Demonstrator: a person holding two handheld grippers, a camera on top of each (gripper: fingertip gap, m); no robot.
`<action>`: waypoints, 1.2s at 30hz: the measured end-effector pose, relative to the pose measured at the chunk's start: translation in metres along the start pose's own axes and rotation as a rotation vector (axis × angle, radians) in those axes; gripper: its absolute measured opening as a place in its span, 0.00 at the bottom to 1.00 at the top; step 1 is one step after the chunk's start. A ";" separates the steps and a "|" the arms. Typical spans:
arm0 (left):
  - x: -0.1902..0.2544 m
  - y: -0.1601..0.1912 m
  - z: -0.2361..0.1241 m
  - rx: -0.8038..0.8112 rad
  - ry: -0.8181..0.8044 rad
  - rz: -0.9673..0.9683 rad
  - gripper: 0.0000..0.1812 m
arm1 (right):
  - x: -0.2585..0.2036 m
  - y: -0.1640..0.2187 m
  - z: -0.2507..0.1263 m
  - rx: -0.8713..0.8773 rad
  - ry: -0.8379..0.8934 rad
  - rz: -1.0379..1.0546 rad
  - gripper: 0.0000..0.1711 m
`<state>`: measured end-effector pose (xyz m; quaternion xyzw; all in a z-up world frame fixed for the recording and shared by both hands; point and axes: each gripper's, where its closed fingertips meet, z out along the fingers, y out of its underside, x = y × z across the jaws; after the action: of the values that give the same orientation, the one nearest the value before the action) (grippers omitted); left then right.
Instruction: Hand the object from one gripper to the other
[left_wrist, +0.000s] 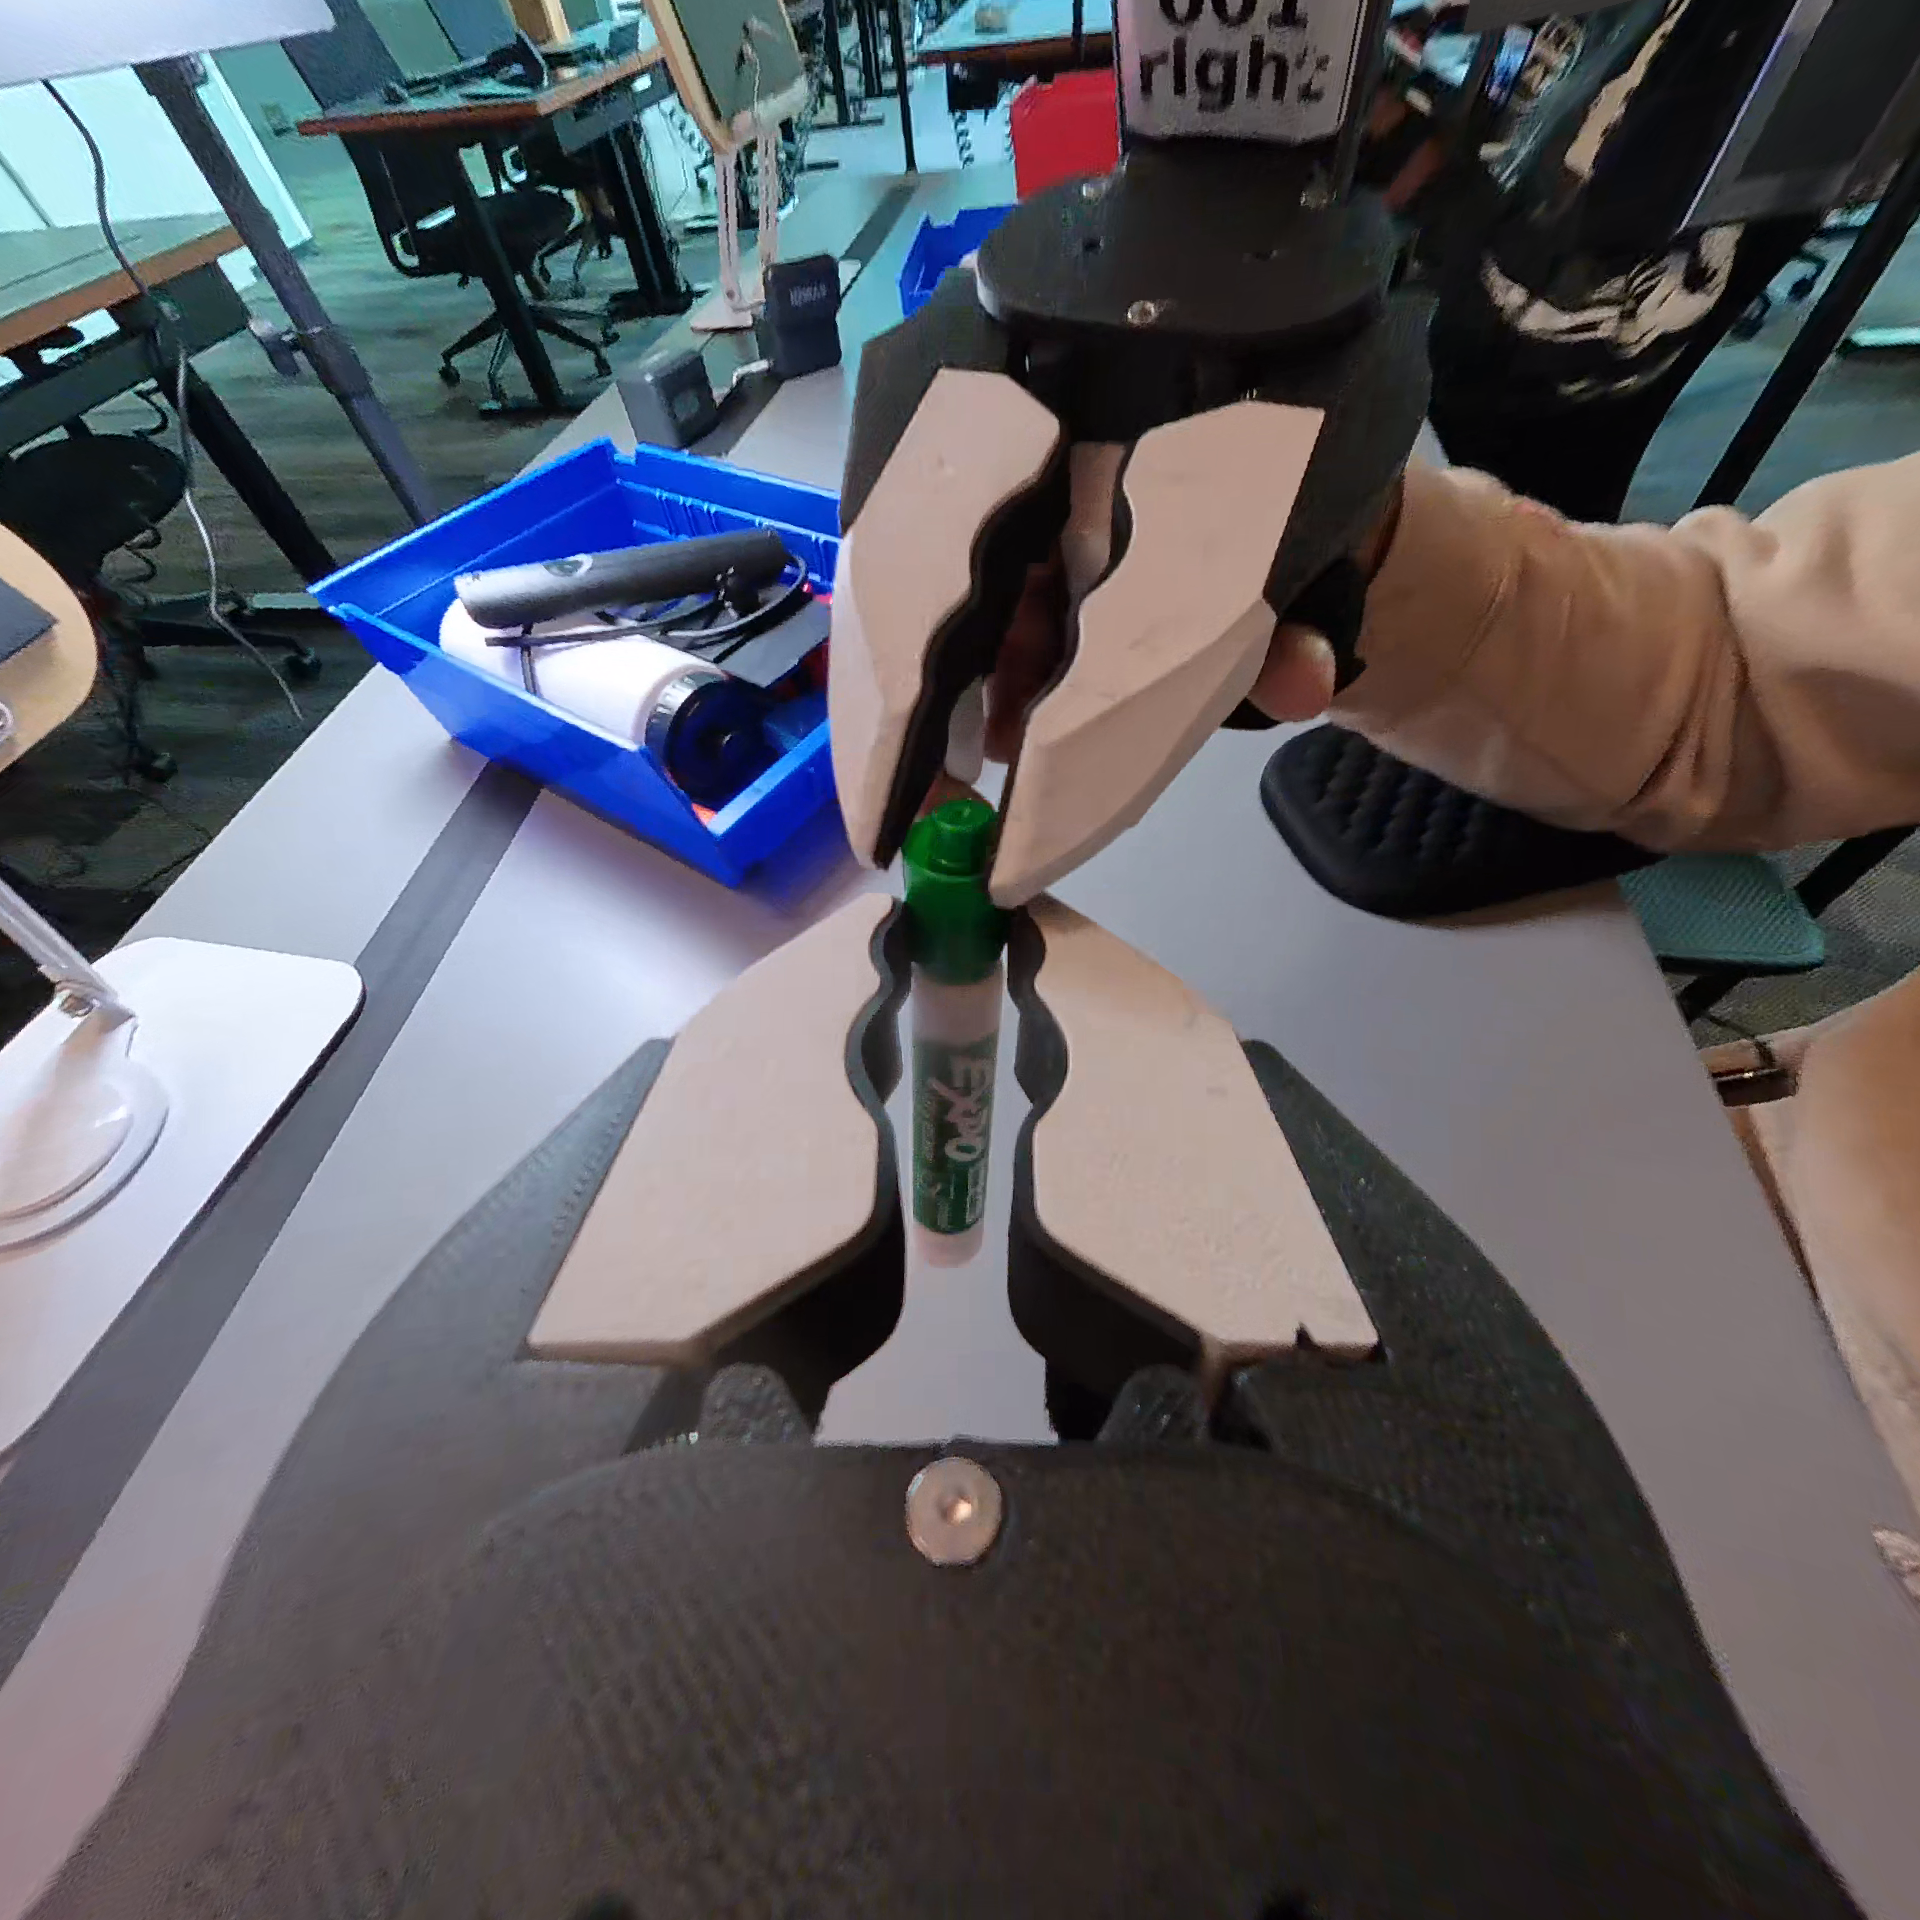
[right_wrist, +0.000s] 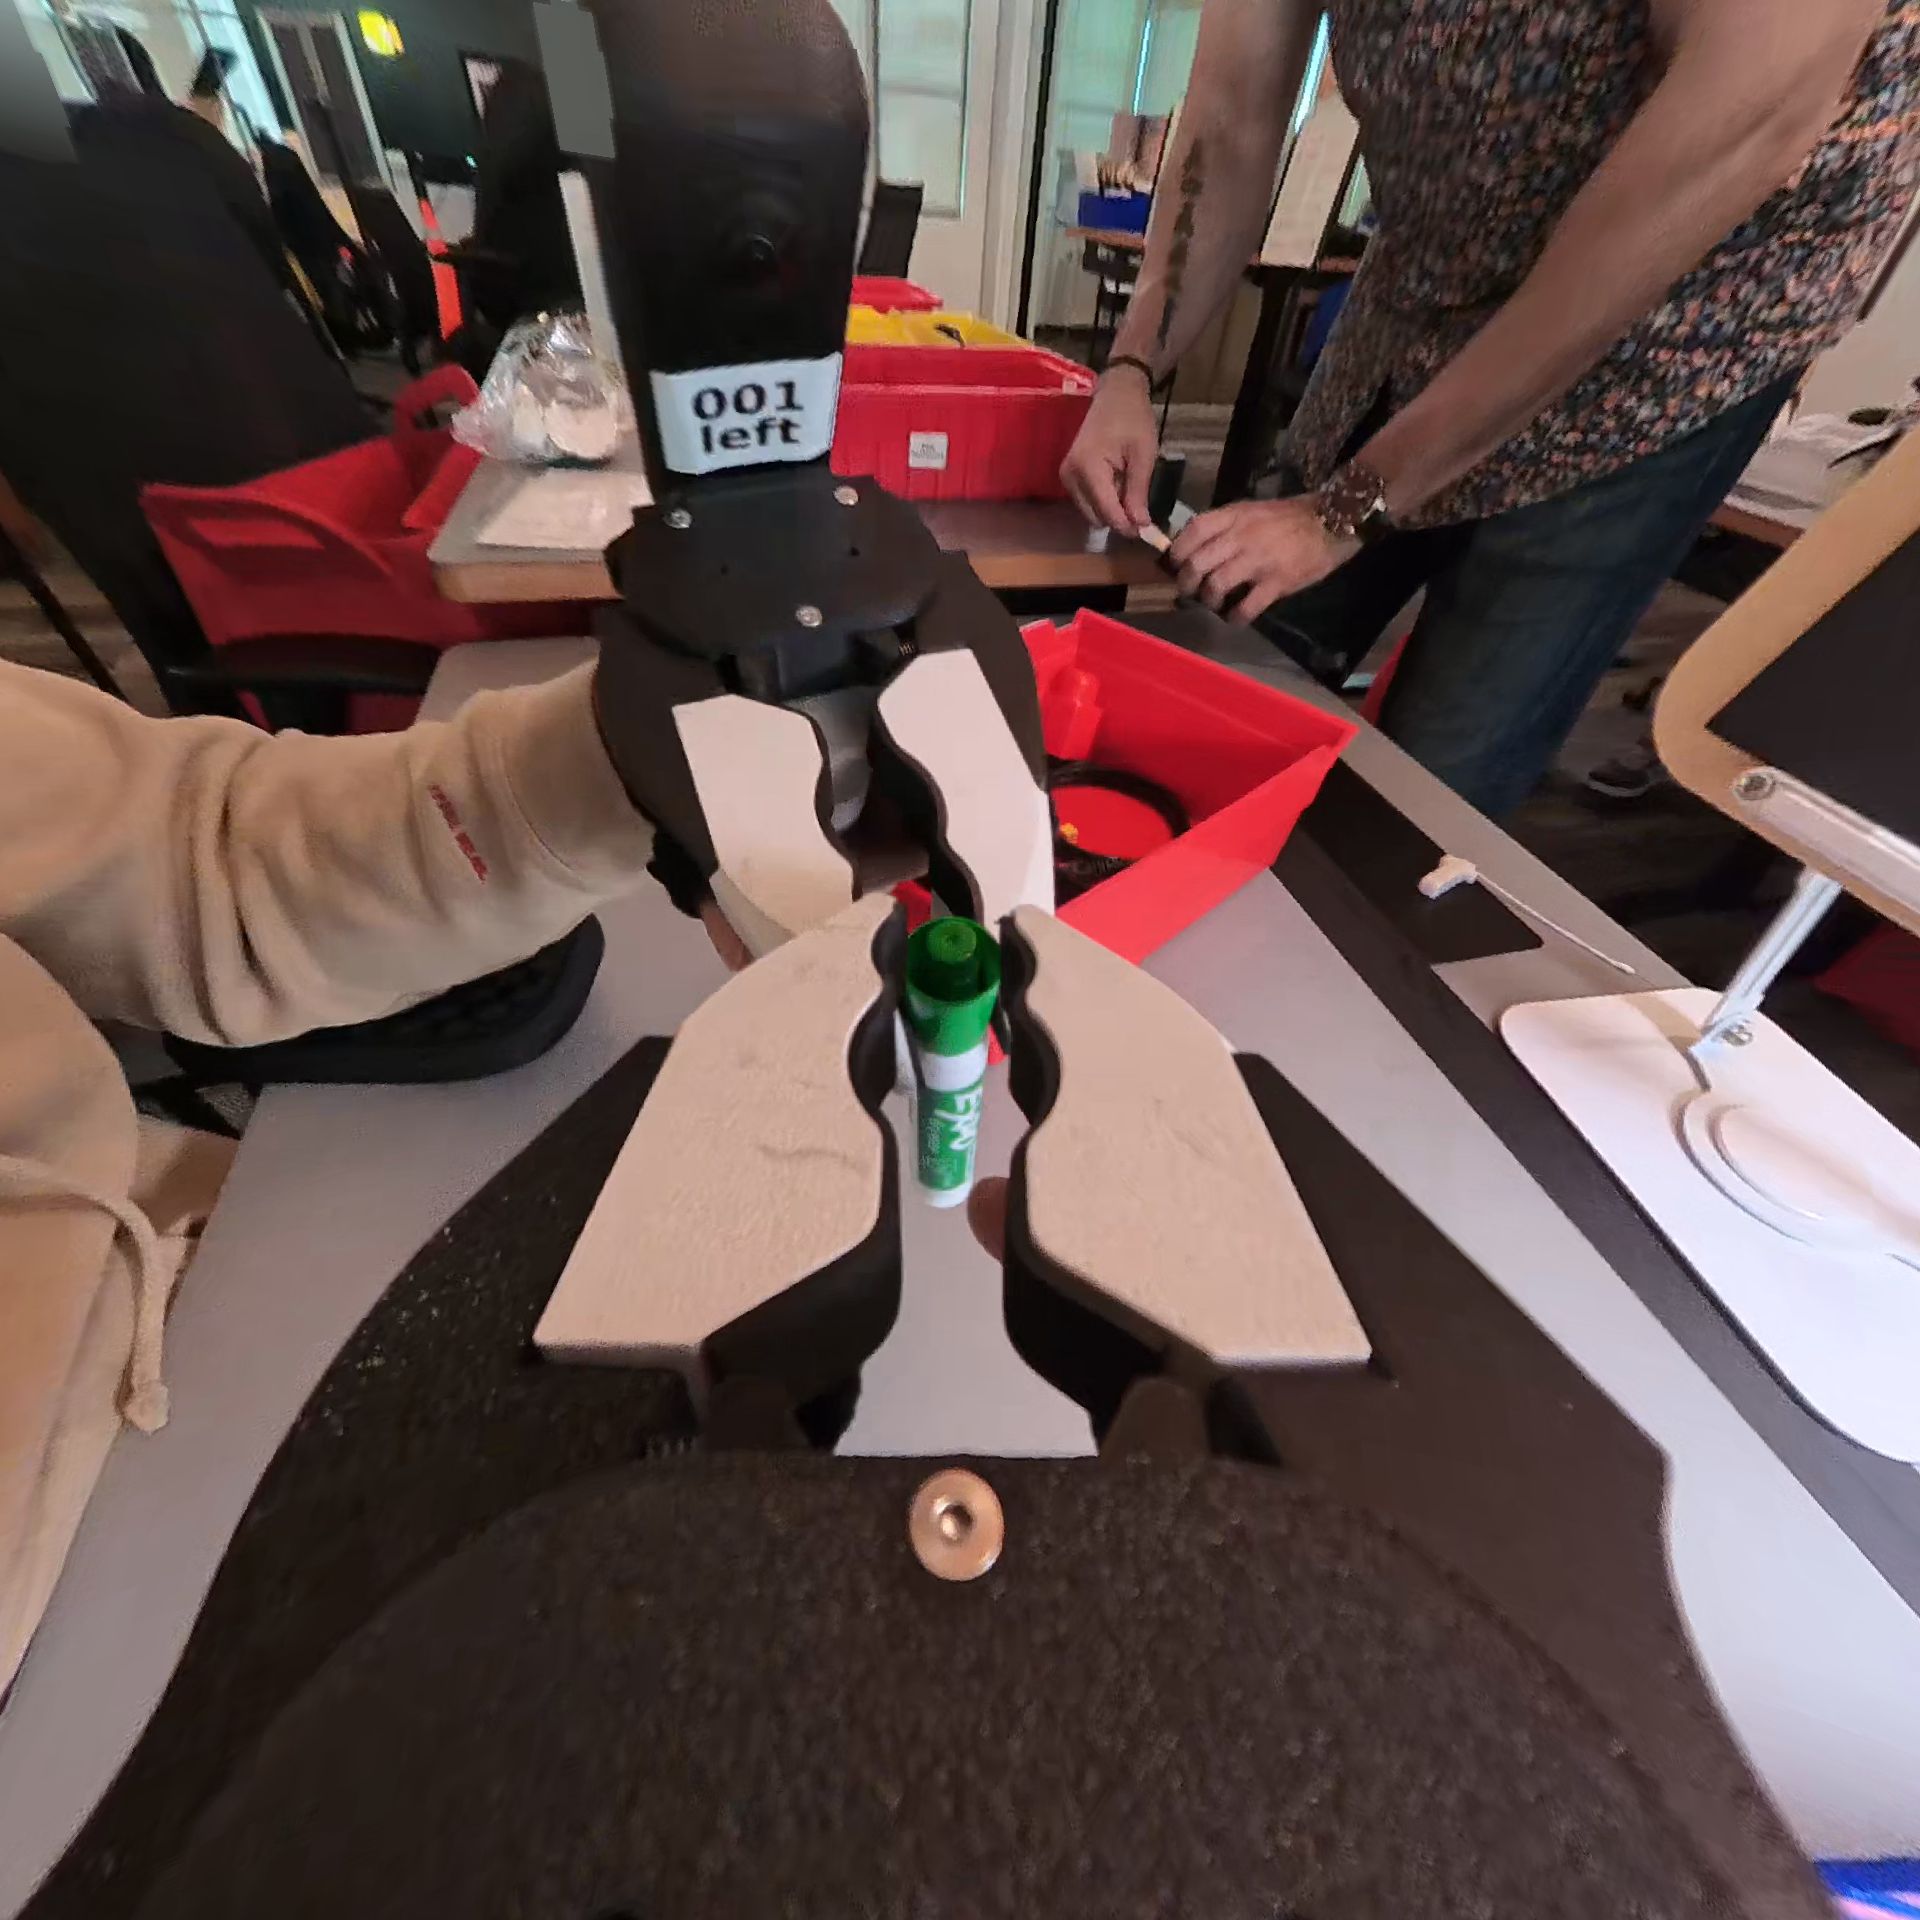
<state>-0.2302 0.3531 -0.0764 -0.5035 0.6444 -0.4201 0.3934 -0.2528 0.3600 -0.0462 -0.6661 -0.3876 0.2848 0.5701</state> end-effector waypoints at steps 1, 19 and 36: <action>-0.001 0.002 0.001 -0.011 -0.006 0.007 0.10 | 0.001 0.003 0.001 -0.018 0.005 0.002 0.09; 0.003 0.016 0.001 -0.132 -0.031 0.139 0.10 | -0.004 0.019 -0.010 -0.153 -0.030 -0.114 0.05; 0.007 0.021 0.010 -0.150 -0.052 0.246 0.10 | -0.005 0.040 -0.020 -0.315 -0.059 -0.074 0.05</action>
<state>-0.2287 0.3476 -0.0999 -0.4595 0.7202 -0.3064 0.4198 -0.2312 0.3431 -0.0818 -0.7239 -0.4681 0.2188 0.4571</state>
